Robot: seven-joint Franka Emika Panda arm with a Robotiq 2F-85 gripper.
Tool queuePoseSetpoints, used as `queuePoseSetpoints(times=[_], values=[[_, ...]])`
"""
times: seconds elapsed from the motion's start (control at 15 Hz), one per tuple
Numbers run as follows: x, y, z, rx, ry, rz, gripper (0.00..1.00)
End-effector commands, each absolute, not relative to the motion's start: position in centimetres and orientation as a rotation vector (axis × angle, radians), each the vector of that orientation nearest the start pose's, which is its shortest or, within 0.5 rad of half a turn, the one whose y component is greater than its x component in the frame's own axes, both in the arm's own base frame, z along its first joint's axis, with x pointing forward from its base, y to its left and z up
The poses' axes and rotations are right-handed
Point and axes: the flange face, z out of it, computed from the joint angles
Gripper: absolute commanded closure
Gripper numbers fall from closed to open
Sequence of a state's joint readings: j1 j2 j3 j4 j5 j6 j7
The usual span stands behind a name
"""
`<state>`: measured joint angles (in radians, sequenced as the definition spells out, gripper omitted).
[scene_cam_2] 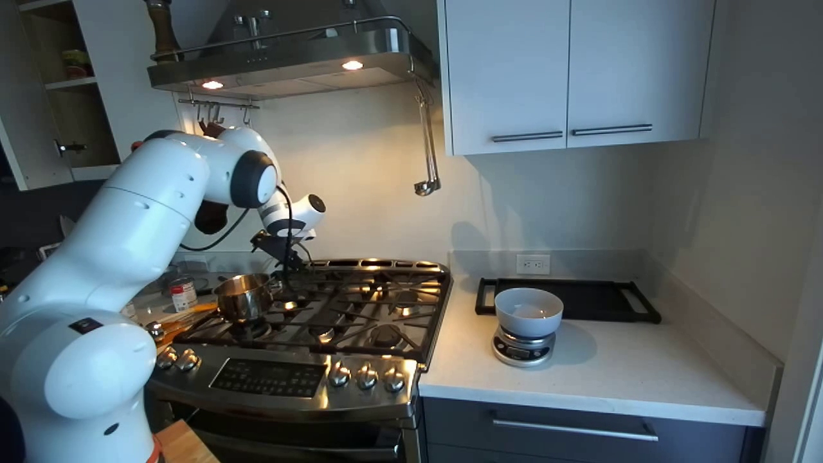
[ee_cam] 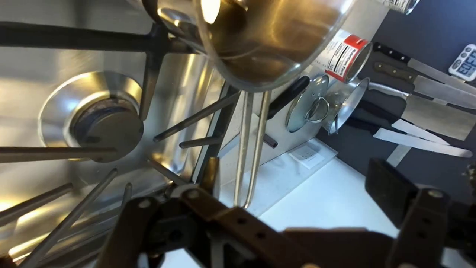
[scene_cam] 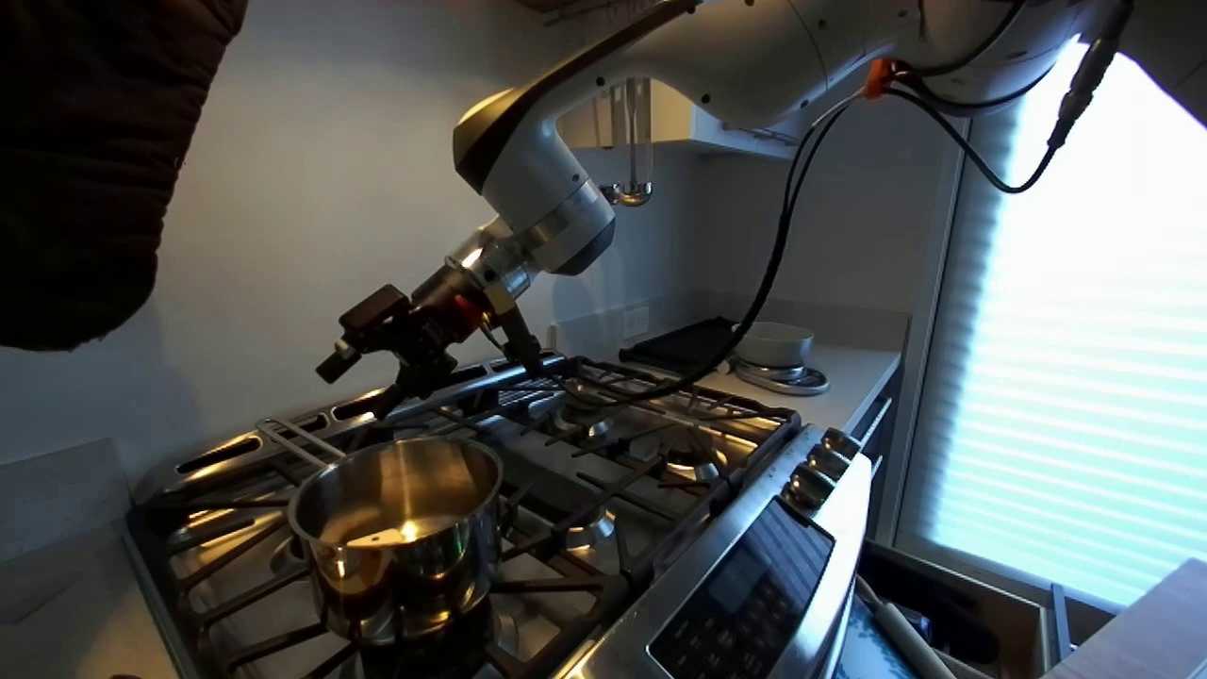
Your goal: Move the silver pot forward
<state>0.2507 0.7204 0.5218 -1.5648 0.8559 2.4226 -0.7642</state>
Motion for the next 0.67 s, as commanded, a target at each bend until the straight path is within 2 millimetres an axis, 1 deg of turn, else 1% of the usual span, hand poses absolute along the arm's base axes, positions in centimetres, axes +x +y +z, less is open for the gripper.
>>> queuePoseSetpoints(times=[0.0, 0.6], values=[[57.0, 47.0, 26.6, -1.98, -0.799, -0.114, 0.0], [58.0, 49.8, 23.0, -1.854, -0.803, -0.009, 0.0]])
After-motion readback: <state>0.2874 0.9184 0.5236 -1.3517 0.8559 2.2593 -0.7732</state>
